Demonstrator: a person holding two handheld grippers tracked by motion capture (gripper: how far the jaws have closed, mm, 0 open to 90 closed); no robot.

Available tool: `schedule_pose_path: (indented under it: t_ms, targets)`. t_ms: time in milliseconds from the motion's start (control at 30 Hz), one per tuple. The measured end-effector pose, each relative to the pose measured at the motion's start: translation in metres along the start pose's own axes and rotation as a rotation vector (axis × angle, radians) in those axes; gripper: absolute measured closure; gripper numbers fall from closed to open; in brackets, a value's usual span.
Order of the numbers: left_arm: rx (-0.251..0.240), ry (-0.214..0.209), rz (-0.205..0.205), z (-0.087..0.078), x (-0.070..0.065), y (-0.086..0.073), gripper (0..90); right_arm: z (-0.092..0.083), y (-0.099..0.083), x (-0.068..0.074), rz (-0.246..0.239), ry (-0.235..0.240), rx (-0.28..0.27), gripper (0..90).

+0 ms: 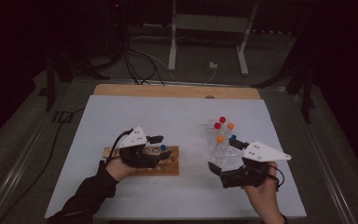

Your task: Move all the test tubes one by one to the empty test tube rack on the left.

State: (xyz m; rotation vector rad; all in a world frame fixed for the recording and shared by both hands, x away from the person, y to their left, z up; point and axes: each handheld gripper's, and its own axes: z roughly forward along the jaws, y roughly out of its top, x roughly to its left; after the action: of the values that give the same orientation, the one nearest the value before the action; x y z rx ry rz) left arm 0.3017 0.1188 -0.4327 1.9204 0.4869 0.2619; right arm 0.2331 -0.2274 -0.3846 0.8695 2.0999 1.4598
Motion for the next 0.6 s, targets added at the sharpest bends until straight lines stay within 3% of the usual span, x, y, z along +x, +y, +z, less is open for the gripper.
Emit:
schedule_pose_path:
  t_ms: [67,100,133,200,233,267,400,567,600]
  targets:
    - [-0.004,-0.006,0.002,-0.006,-0.004,0.002,27.4,-0.004,0.001,-0.006,0.017,-0.022,-0.003,0.0]
    - [-0.003,-0.016,-0.002,-0.011,-0.008,0.002,17.0,-0.011,0.002,-0.016,0.044,-0.069,-0.01,0.0]
    - [-0.003,-0.016,-0.002,-0.011,-0.008,0.002,14.4,-0.011,0.002,-0.016,0.044,-0.069,-0.01,0.0]
    - [-0.001,-0.021,0.0,-0.016,-0.013,0.001,11.7,-0.016,0.003,-0.026,0.08,-0.13,-0.017,0.0]
    - [0.0,-0.026,-0.002,-0.018,-0.014,-0.001,5.3,-0.019,0.001,-0.037,0.115,-0.159,-0.023,0.0]
    - [0.0,-0.03,-0.011,-0.02,-0.016,-0.002,5.3,-0.019,0.001,-0.037,0.115,-0.159,-0.023,0.0]
    - [0.0,-0.033,-0.014,-0.028,-0.022,-0.009,2.8,-0.02,-0.007,-0.059,0.177,-0.217,-0.006,0.0]
    - [-0.017,-0.033,-0.024,-0.035,-0.028,-0.016,2.7,-0.014,-0.02,-0.072,0.209,-0.235,0.031,0.0]
    - [-0.017,-0.036,-0.024,-0.036,-0.029,-0.017,2.7,-0.012,-0.023,-0.074,0.215,-0.234,0.045,3.6]
